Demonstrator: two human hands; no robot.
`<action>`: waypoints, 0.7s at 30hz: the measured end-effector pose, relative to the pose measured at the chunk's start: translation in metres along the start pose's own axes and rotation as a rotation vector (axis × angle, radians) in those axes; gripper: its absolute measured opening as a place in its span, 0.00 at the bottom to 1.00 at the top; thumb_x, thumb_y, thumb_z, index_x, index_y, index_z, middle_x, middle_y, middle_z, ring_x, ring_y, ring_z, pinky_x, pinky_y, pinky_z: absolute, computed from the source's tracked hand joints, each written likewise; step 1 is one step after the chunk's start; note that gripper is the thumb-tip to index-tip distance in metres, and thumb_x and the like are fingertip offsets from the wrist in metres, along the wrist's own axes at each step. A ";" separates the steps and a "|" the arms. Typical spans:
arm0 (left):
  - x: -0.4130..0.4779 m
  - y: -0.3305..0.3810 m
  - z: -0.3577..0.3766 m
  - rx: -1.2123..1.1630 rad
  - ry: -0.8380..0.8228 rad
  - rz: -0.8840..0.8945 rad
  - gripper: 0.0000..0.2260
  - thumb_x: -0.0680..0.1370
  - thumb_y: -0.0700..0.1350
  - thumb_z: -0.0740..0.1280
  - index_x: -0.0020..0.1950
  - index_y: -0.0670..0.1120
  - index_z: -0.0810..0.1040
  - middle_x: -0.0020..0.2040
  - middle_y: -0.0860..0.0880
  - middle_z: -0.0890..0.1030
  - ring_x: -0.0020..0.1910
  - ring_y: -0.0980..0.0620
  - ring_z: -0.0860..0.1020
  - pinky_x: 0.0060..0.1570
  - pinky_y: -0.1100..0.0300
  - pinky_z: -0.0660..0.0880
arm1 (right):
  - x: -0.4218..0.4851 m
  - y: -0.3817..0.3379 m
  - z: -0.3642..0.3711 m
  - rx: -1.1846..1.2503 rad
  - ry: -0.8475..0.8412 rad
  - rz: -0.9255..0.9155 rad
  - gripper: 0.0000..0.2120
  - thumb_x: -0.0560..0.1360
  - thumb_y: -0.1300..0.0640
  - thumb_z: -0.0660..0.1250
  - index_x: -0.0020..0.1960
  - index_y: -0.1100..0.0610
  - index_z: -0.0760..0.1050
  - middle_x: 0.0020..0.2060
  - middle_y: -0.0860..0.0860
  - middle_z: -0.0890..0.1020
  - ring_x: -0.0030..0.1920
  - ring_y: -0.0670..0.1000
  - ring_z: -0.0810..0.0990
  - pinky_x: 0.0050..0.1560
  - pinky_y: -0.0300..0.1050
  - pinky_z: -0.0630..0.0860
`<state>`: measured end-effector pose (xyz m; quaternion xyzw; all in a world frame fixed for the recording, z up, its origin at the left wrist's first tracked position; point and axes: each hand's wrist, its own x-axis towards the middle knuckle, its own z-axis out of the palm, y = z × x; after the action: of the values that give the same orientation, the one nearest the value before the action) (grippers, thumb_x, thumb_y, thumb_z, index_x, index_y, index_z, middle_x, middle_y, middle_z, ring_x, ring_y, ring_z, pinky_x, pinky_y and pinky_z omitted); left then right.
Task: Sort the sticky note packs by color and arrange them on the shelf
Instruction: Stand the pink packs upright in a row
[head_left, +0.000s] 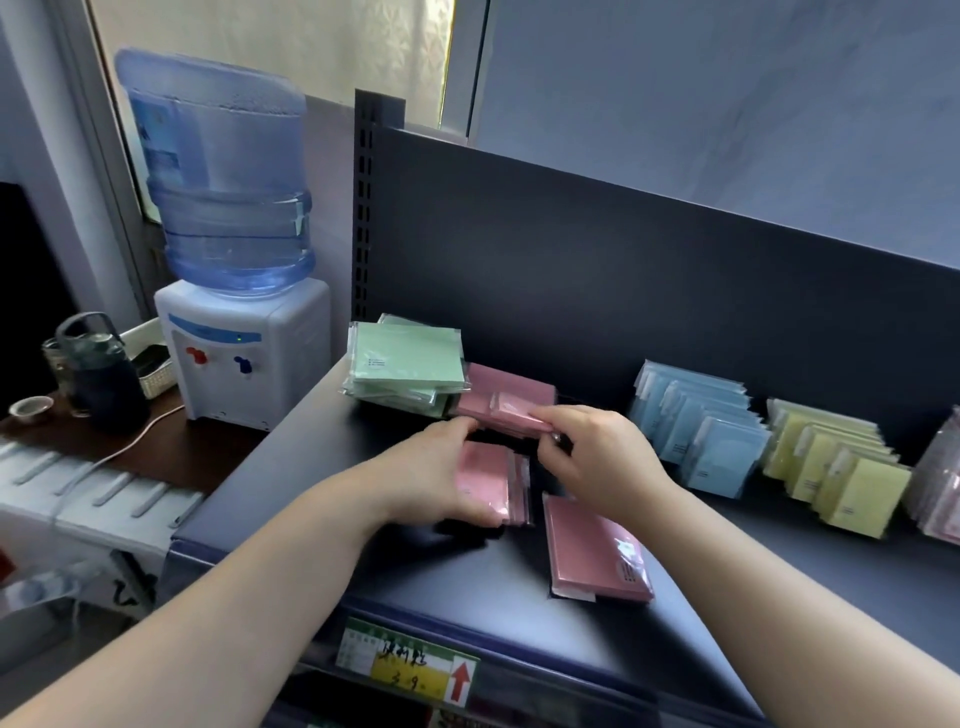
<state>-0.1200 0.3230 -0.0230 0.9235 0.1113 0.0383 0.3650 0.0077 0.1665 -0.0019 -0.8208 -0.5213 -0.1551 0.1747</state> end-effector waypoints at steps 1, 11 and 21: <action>0.000 -0.002 0.001 -0.071 0.056 -0.002 0.39 0.62 0.54 0.80 0.68 0.51 0.66 0.65 0.55 0.72 0.63 0.58 0.71 0.65 0.63 0.67 | -0.005 -0.002 -0.003 0.034 0.032 -0.004 0.19 0.71 0.52 0.57 0.55 0.54 0.81 0.46 0.50 0.85 0.46 0.54 0.83 0.44 0.44 0.79; -0.010 0.005 -0.002 -0.528 -0.045 0.015 0.27 0.62 0.53 0.80 0.52 0.70 0.70 0.47 0.76 0.76 0.52 0.78 0.72 0.54 0.77 0.68 | -0.020 -0.008 -0.012 0.237 -0.167 -0.081 0.18 0.72 0.47 0.58 0.51 0.53 0.83 0.49 0.46 0.83 0.51 0.44 0.79 0.55 0.38 0.74; -0.004 0.011 0.002 -0.202 0.094 -0.079 0.29 0.76 0.54 0.67 0.74 0.50 0.62 0.68 0.59 0.67 0.65 0.61 0.67 0.59 0.68 0.60 | 0.044 0.013 0.019 0.514 -0.314 0.717 0.34 0.74 0.45 0.67 0.73 0.60 0.61 0.66 0.54 0.73 0.62 0.54 0.73 0.56 0.40 0.67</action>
<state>-0.1218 0.3129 -0.0164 0.8740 0.1603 0.0780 0.4520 0.0387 0.2052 -0.0009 -0.8929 -0.2463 0.1753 0.3337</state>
